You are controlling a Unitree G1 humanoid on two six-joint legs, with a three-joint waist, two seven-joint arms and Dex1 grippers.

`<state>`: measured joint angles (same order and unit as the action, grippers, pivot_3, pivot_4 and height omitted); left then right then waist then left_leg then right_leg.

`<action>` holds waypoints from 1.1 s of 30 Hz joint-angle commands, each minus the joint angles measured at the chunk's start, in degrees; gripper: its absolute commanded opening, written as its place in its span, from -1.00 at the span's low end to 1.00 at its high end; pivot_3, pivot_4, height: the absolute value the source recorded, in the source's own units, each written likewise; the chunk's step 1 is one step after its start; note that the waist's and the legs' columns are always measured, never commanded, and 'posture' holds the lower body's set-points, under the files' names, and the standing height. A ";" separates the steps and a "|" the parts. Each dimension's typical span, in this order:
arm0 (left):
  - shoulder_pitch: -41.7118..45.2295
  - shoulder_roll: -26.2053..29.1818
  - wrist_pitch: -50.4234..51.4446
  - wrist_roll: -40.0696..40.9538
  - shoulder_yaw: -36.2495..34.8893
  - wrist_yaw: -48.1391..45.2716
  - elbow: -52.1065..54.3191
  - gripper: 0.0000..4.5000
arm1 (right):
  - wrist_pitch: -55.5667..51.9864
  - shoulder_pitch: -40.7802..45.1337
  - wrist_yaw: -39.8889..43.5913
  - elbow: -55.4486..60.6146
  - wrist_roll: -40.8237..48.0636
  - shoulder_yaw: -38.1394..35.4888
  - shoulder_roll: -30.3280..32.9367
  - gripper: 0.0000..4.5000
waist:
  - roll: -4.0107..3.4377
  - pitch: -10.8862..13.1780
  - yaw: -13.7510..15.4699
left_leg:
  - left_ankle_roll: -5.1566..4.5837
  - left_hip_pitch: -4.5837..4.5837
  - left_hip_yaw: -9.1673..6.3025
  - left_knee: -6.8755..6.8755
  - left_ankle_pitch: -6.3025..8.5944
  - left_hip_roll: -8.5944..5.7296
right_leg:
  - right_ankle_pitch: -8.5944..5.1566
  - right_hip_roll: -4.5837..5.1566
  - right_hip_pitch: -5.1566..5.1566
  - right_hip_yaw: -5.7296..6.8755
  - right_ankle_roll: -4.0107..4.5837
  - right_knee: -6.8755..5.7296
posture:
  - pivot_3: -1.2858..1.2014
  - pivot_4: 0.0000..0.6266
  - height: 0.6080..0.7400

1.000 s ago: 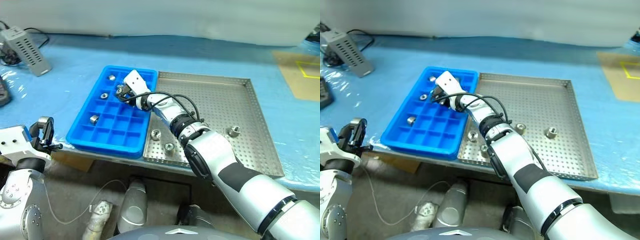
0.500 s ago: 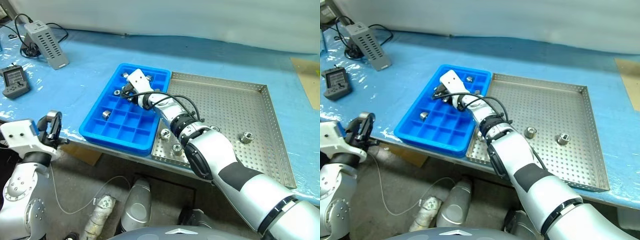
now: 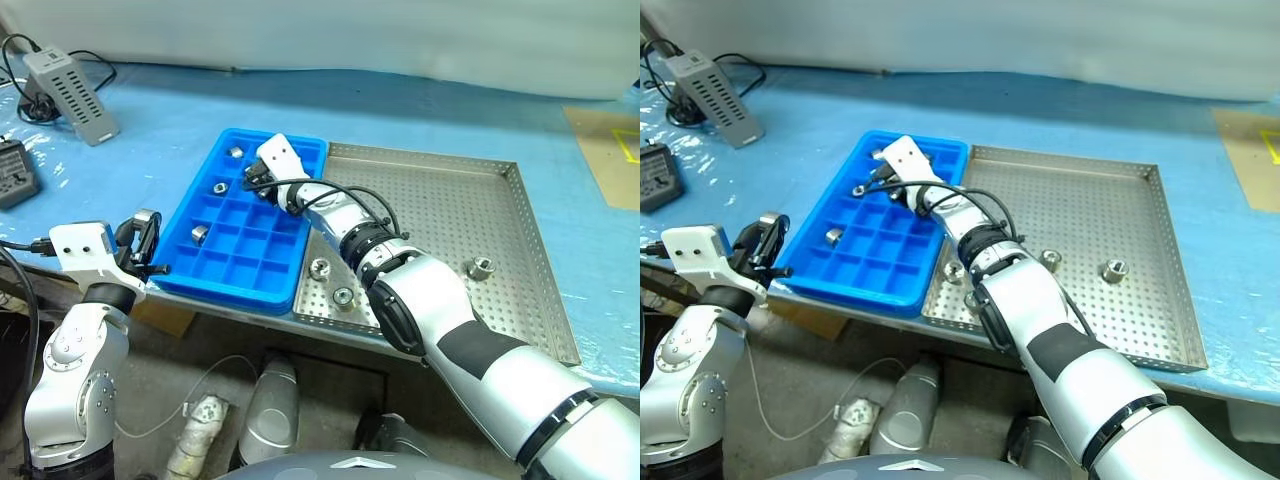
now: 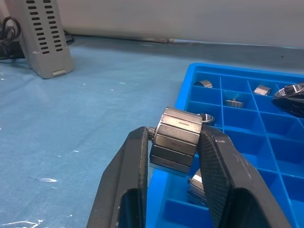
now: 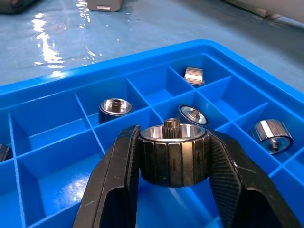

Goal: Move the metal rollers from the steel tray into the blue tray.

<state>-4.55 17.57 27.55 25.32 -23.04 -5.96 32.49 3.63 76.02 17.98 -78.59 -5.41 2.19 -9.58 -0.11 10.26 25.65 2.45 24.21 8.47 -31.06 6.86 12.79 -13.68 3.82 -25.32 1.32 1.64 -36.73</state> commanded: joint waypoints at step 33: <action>20.05 -0.01 -5.96 -6.80 8.49 -2.64 -22.46 -0.49 | -9.35 -12.99 17.19 38.02 9.31 -2.85 7.71 0.56 | 0.05 -0.06 -13.36 | 0.26 1.13 -0.08 -1.28 -0.12 0.16 | 0.65 -0.39 -0.21 0.38 0.10 -0.17 | 0.26 -0.52 1.00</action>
<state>15.38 17.55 23.62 19.52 -13.11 -9.64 8.52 -3.97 62.60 34.18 -48.20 2.30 -1.82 -1.24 -0.05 10.20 12.30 2.72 25.33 8.39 -32.34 6.74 12.96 -13.01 3.41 -25.54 1.69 1.76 -36.91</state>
